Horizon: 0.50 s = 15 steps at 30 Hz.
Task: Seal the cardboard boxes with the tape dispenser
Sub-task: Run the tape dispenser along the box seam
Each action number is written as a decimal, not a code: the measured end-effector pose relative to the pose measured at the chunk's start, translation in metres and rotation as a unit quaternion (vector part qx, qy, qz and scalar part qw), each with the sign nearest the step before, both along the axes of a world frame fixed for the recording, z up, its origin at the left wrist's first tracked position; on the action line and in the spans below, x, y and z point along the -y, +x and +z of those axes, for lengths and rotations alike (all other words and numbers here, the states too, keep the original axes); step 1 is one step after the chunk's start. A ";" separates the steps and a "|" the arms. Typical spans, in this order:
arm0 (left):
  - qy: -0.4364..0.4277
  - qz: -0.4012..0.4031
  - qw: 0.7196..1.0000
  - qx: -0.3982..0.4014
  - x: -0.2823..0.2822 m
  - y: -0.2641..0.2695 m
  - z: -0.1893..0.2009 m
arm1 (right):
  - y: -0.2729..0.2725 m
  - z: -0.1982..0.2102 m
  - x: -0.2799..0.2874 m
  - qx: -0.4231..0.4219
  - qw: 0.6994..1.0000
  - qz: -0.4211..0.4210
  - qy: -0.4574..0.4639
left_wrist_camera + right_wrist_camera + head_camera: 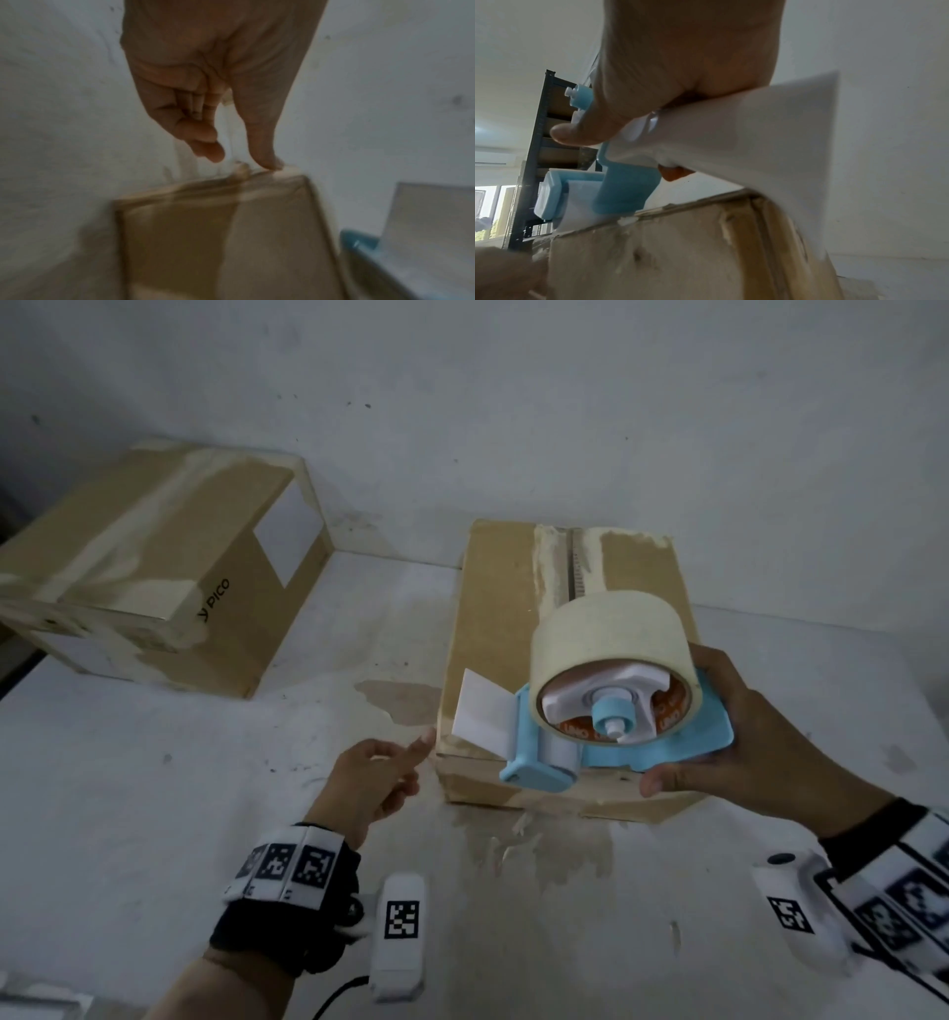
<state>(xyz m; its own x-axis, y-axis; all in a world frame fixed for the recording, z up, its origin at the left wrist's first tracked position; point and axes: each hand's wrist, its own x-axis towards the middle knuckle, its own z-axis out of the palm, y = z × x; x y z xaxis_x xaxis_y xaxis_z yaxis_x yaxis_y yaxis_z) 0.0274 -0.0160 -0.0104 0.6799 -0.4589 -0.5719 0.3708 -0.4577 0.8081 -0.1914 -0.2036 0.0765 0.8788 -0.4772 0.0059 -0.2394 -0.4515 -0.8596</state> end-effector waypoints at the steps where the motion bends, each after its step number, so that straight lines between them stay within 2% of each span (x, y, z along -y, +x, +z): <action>1: 0.017 0.002 1.000 -0.008 -0.001 -0.003 -0.007 | 0.000 0.000 0.000 0.001 1.000 0.000 0.001; 5: 0.038 0.003 0.999 -0.026 0.001 -0.011 -0.024 | -0.001 -0.003 0.001 -0.001 1.000 -0.007 -0.008; 8: 0.062 -0.007 0.995 0.076 0.001 -0.006 -0.021 | -0.001 -0.003 0.002 0.003 1.000 -0.002 -0.010; 11: 0.008 -0.014 0.986 0.164 0.000 -0.015 0.003 | -0.001 -0.005 0.005 0.005 1.000 -0.005 -0.014; 13: -0.031 -0.065 0.981 0.179 0.003 -0.028 0.021 | -0.001 -0.006 0.006 0.003 1.000 -0.005 -0.021; 15: -0.008 -0.137 0.968 0.212 0.008 -0.034 0.029 | 0.000 -0.005 0.006 0.007 1.000 0.002 -0.021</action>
